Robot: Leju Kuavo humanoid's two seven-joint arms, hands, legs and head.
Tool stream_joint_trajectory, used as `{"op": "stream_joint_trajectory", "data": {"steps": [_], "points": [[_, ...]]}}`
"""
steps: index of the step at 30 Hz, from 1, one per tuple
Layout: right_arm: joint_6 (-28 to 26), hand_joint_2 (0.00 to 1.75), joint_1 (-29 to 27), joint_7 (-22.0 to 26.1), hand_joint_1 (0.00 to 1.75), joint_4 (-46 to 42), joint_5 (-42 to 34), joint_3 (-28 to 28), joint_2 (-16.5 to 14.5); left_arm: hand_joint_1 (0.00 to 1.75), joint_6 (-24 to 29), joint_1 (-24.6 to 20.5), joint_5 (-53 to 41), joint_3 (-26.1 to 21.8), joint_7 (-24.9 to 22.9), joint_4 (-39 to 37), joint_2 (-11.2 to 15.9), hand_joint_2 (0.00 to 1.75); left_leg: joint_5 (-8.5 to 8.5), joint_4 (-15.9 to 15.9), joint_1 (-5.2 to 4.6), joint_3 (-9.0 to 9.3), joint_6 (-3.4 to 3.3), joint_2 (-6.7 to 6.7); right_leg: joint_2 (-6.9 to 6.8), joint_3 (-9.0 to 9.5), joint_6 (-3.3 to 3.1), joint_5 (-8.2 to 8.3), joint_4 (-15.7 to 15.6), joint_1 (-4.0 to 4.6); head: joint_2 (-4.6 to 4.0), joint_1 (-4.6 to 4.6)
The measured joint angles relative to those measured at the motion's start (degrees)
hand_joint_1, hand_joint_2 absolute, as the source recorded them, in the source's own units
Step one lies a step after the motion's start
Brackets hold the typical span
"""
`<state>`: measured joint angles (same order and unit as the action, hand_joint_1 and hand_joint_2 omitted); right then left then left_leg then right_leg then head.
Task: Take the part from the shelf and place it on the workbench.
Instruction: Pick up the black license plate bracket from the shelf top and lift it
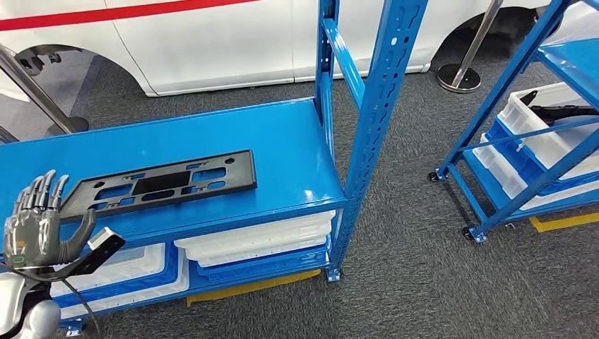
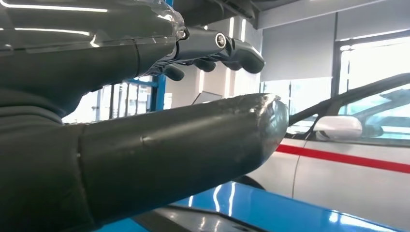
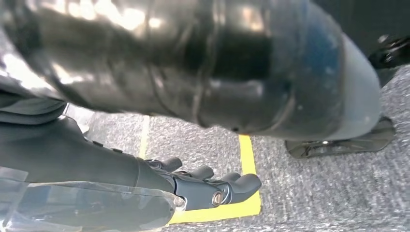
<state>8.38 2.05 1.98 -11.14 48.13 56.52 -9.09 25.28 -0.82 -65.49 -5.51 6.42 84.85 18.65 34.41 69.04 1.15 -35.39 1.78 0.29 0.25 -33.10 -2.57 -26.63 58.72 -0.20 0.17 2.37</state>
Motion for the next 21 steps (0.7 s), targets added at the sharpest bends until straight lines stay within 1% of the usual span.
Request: {"op": "stream_joint_trajectory", "data": {"steps": [1,2,3,4,5,6,7,8,9,11,12,13,14,15,16,17,18,19,20,21], "points": [[0.0,0.0,0.0,0.0,0.0,0.0,0.0,0.0,0.0,0.0,0.0,0.1,0.0,0.0,0.0,0.0,0.0,0.0,0.72,3.3,0.02,-2.24,0.14,0.0,0.03,0.26,-0.03,-0.28,0.0,0.03,0.0,0.0],[0.0,0.0,0.0,0.0,0.0,0.0,0.0,0.0,0.0,0.0,0.0,0.3,0.0,0.0,0.0,0.0,0.0,0.0,0.34,5.0,0.02,-3.76,0.2,0.0,0.08,0.6,-0.02,-0.59,0.0,0.06,0.0,-0.01],[0.0,0.0,0.0,0.0,0.0,0.0,0.0,0.0,0.0,0.0,0.0,0.3,-0.1,0.0,0.0,0.0,-0.1,0.0,-1.27,4.4,0.02,-4.14,0.18,0.0,0.13,1.05,0.03,-0.94,0.0,0.07,0.0,0.0],[0.0,0.0,0.0,0.0,0.0,0.0,0.0,0.0,0.0,0.0,0.0,0.3,-0.1,0.0,0.0,0.0,-0.1,0.0,-3.81,1.6,0.02,-3.44,0.07,0.0,0.16,1.62,0.13,-1.33,0.0,0.07,0.0,-0.01],[0.0,0.0,0.0,0.1,0.0,0.0,0.1,0.0,0.0,0.0,0.0,0.3,-0.1,0.0,0.0,0.0,-0.1,0.0,-6.61,-2.4,0.02,-2.04,-0.12,0.01,0.18,2.15,0.27,-1.74,0.0,0.06,-0.01,-0.01],[0.0,0.0,0.0,0.1,0.0,0.0,0.1,0.0,0.0,0.0,0.0,0.2,-0.1,0.0,0.0,-0.1,-0.1,0.0,-8.53,-6.1,-0.12,-0.53,-0.37,0.0,0.21,2.55,0.49,-2.14,0.1,0.14,-0.01,-0.01],[0.0,0.0,0.0,0.2,0.0,0.0,0.1,0.0,0.0,0.0,0.0,0.2,-0.1,0.0,0.0,-0.1,-0.1,0.0,-9.56,-8.8,-0.26,0.6,-0.68,-0.03,0.25,2.72,0.74,-2.44,0.1,0.21,-0.01,-0.01],[0.0,0.0,0.1,0.2,0.0,0.0,0.2,0.0,0.0,0.0,0.0,0.1,-0.1,0.0,0.0,-0.1,-0.1,0.0,-9.74,-10.1,-0.41,1.15,-0.97,-0.07,0.27,2.74,1.0,-2.64,0.2,0.27,-0.01,-0.01],[0.0,0.0,0.1,0.2,0.0,0.0,0.2,0.0,0.0,0.0,0.0,0.1,-0.1,-0.1,0.0,-0.2,-0.1,0.0,-9.35,-10.5,-0.59,1.33,-1.27,-0.13,0.29,2.7,1.28,-2.76,0.1,0.3,0.0,-0.02],[0.0,0.0,0.3,0.3,0.0,0.0,0.2,0.0,0.0,0.0,0.0,-0.2,-0.2,-0.1,0.1,-0.3,-0.1,0.0,-9.21,-11.0,-0.36,1.59,-1.9,-0.25,0.22,2.86,1.93,-3.16,0.2,0.3,0.0,-0.03],[0.0,0.0,0.3,0.3,0.0,0.0,0.3,0.0,0.0,0.0,0.0,-0.4,-0.2,-0.1,0.1,-0.3,-0.1,0.0,-9.12,-11.2,-0.22,1.87,-2.3,-0.26,0.17,2.62,2.22,-3.77,1.1,0.28,0.0,-0.03],[0.0,0.0,0.3,0.3,0.0,0.0,0.3,0.0,0.0,0.0,0.0,-0.7,-0.2,-0.1,0.2,-0.4,-0.1,0.0,-9.04,-11.4,-0.07,2.19,-2.69,-0.25,0.12,1.75,2.47,-4.83,3.1,0.27,0.0,-0.03],[0.0,0.0,0.3,0.3,0.0,0.0,0.3,0.0,0.0,0.0,0.0,-0.9,-0.2,-0.1,0.3,-0.4,-0.2,0.0,-8.89,-11.5,-0.07,2.43,-3.0,-0.17,0.09,0.1,2.62,-6.25,6.3,0.14,0.0,-0.05],[0.0,0.0,0.3,0.3,0.0,0.0,0.4,0.0,0.0,0.0,0.0,-1.1,-0.3,0.0,0.4,-0.5,-0.2,0.0,-8.7,-11.5,-0.11,2.61,-3.27,-0.08,0.07,-2.31,2.72,-7.88,10.4,0.07,0.0,-0.04],[0.0,0.0,0.3,0.3,0.0,0.0,0.4,0.0,0.0,0.0,0.0,-1.2,-0.4,0.0,0.5,-0.6,-0.3,0.0,-8.53,-11.5,-0.15,2.76,-3.39,-0.01,0.07,-4.76,2.82,-9.14,14.2,0.0,0.0,-0.05],[0.0,0.0,0.3,0.3,0.0,0.0,0.5,0.0,0.0,0.0,0.0,-1.3,-0.4,0.0,0.7,-0.8,-0.4,0.0,-8.34,-11.5,-0.18,2.98,-3.45,0.04,0.07,-6.74,2.88,-9.36,16.8,-0.04,0.0,-0.05],[0.0,0.0,0.3,0.3,0.0,0.0,0.7,0.0,0.0,0.0,0.1,-1.5,-0.3,0.1,1.0,-1.0,-0.6,0.0,-8.11,-11.4,-0.2,3.25,-3.44,0.05,0.06,-7.77,2.88,-8.41,17.4,-0.06,0.0,-0.05],[0.0,0.0,0.3,0.3,0.0,0.0,0.8,0.0,0.0,0.0,0.3,-1.8,-0.3,0.2,1.4,-1.2,-1.0,0.0,-7.85,-11.4,-0.21,3.62,-3.4,0.0,0.06,-7.48,2.77,-6.2,15.4,-0.06,0.0,-0.05],[0.0,0.0,0.3,0.3,0.0,0.0,1.0,0.0,0.0,0.0,0.7,-2.1,-0.4,0.5,1.9,-1.4,-1.4,0.0,-7.54,-11.4,-0.23,4.07,-3.32,-0.06,0.06,-6.25,2.53,-3.28,11.7,-0.02,0.0,-0.05],[0.0,0.0,0.2,0.3,0.0,0.0,1.2,0.0,0.0,0.0,1.4,-2.3,-0.7,0.9,2.5,-1.7,-1.8,0.0,-7.24,-11.4,-0.24,4.42,-3.18,-0.13,0.06,-4.59,2.16,-0.9,7.5,0.12,-0.01,-0.05]]}}
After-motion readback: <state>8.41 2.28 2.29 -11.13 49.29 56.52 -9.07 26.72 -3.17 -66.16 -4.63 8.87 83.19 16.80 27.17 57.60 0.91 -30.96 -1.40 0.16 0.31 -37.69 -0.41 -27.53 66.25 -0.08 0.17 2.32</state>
